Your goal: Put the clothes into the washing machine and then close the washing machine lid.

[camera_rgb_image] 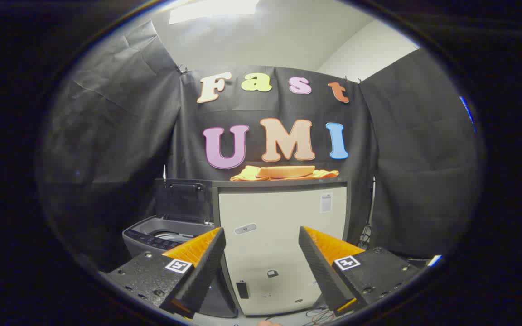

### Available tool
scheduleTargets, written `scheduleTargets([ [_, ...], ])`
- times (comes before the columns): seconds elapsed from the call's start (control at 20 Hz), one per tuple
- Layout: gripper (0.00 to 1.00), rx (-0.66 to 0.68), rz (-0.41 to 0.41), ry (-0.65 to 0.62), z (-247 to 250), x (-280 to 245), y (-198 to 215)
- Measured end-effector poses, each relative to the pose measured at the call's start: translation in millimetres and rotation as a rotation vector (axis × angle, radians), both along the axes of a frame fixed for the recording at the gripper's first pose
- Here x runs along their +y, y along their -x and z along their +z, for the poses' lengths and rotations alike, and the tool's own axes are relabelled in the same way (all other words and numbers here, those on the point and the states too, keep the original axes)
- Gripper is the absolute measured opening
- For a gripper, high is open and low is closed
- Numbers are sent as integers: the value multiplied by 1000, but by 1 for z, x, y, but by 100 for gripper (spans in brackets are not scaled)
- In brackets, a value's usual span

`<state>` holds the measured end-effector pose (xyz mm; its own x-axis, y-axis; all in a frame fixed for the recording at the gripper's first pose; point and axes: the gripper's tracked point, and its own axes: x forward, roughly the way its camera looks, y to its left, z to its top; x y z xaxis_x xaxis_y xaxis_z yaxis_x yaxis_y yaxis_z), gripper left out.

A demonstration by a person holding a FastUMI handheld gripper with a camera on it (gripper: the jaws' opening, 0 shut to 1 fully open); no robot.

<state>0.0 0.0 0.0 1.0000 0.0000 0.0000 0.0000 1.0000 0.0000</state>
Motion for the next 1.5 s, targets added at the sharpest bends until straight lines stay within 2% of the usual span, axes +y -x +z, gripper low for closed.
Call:
scheduleTargets([
  [0.9,98,37,-17,-48,-14,-4,-10],
  [1.1,98,40,-10,-109,-3,-5,-29],
  [1.5,97,116,-4,-71,42,-9,-100],
])
